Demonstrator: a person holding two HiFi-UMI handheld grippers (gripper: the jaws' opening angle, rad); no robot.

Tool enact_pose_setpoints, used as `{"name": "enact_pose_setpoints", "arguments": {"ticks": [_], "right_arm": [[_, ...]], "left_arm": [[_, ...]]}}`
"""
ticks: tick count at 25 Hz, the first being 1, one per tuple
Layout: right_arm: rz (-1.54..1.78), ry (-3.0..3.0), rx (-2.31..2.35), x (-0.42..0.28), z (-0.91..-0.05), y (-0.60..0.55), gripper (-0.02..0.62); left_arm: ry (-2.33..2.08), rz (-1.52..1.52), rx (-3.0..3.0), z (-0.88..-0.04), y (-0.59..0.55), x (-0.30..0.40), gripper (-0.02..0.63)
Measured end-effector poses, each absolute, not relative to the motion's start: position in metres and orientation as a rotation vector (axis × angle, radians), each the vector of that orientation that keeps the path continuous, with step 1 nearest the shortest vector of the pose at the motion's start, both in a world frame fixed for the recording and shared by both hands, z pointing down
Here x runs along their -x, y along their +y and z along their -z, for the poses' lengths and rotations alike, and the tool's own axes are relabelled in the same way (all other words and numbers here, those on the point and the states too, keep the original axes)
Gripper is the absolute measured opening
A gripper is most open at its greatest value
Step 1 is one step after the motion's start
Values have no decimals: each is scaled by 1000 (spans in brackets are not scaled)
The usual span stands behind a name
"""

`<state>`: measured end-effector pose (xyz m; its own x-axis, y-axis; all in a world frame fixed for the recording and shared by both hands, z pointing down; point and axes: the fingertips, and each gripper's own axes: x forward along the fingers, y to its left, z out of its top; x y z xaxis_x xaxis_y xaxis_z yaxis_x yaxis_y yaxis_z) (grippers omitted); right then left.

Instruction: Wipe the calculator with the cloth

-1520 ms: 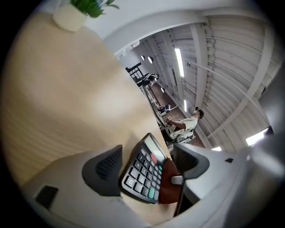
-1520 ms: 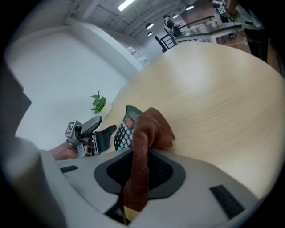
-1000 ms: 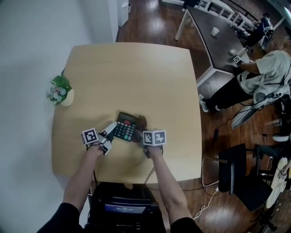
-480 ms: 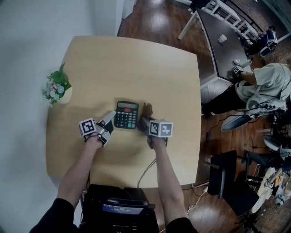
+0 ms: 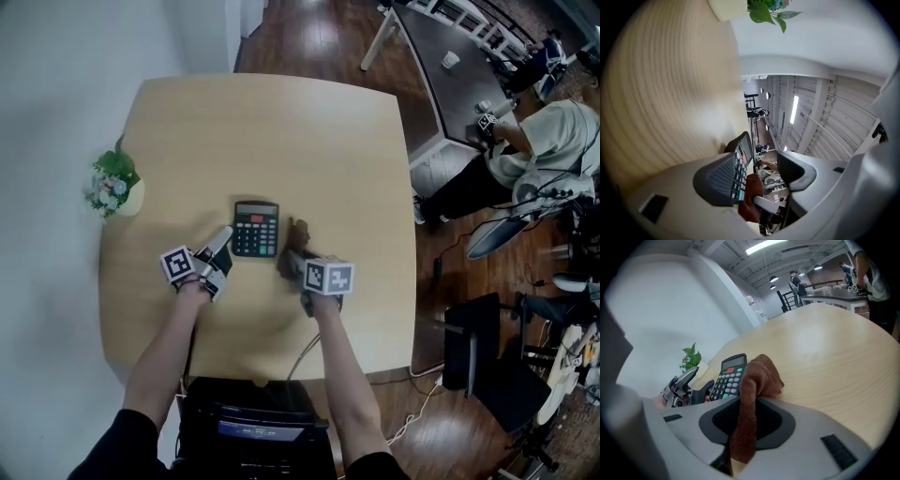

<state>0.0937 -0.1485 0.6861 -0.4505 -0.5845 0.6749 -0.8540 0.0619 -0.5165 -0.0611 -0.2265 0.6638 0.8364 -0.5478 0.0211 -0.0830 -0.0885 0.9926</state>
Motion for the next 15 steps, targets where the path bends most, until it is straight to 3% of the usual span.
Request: {"name": "enact_pose_setpoints", "arguments": {"ticks": [10,15], "right_arm": [[-1539,-2256,-1414,-84,-635,-71,80],[-2002,-2451,-1432,-84,-603,-5,80]], "left_arm": [[-521,469,-1650,-645,-198,79,274],[-460,645,-1639,-590,-99,119,151]]}}
